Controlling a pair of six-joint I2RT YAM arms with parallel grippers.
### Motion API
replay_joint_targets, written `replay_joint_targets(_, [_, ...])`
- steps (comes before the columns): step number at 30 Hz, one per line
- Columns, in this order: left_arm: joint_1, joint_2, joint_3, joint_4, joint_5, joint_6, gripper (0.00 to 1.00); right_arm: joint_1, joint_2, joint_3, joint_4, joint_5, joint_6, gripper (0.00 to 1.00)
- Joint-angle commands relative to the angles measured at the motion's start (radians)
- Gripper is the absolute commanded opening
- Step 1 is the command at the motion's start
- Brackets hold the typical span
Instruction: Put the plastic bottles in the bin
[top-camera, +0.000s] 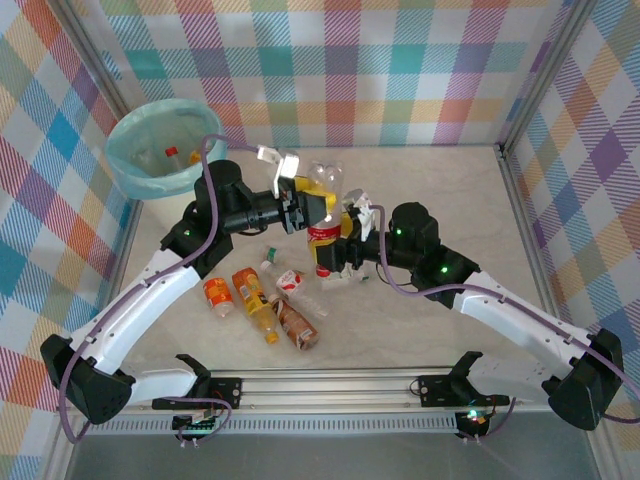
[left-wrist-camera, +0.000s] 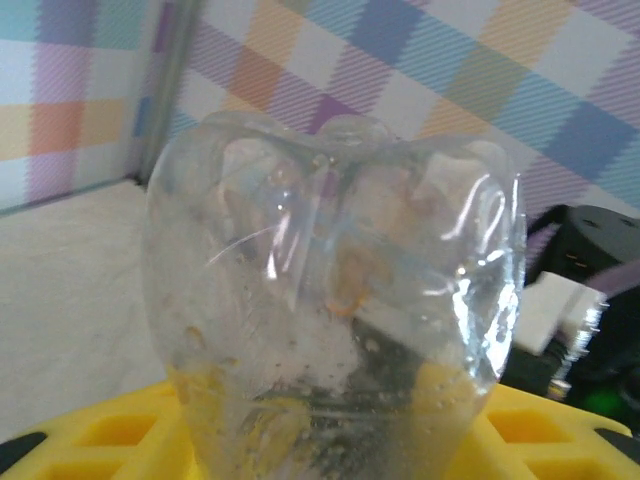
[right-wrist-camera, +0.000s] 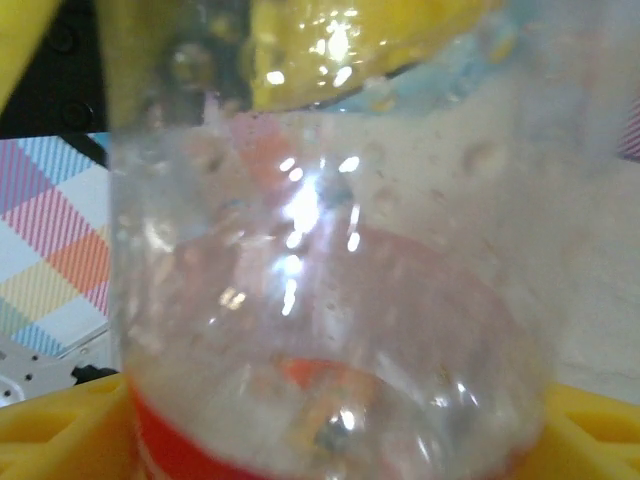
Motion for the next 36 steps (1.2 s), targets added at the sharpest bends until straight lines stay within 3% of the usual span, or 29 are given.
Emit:
replay_joint_targets(1, [-0.008, -0.028, 0.058, -0.060, -0.218, -0.015, 0.51, 0.004, -0.017, 0.018, 0.000, 0.090, 0.002, 0.83])
replay_joint_targets(5, [0.012, -0.025, 0.112, -0.088, -0.360, -0.024, 0.51, 0.004, 0.013, 0.062, 0.032, 0.097, 0.010, 0.92])
replay_joint_targets(13, [0.150, 0.028, 0.383, -0.249, -0.737, 0.041, 0.51, 0.004, 0.150, 0.249, 0.098, 0.126, 0.023, 0.90])
replay_joint_targets(20, [0.469, 0.180, 0.586, -0.277, -0.757, 0.041, 0.49, 0.004, 0.288, 0.383, 0.128, 0.054, 0.062, 0.83])
replay_joint_targets(23, [0.563, 0.219, 0.536, -0.144, -0.822, 0.099, 0.46, 0.004, 0.316, 0.399, 0.155, 0.024, 0.092, 0.81])
replay_joint_targets(26, [0.665, 0.267, 0.498, -0.084, -0.770, 0.083, 0.44, 0.006, 0.327, 0.399, 0.170, 0.008, 0.105, 0.80])
replay_joint_targets(30, [0.725, 0.309, 0.390, 0.020, -0.765, 0.088, 0.46, 0.006, 0.327, 0.393, 0.163, 0.011, 0.093, 0.79])
replay_joint_targets(36, [0.751, 0.329, 0.205, 0.195, -0.665, 0.089, 0.49, 0.007, 0.329, 0.378, 0.158, 0.015, 0.080, 0.80])
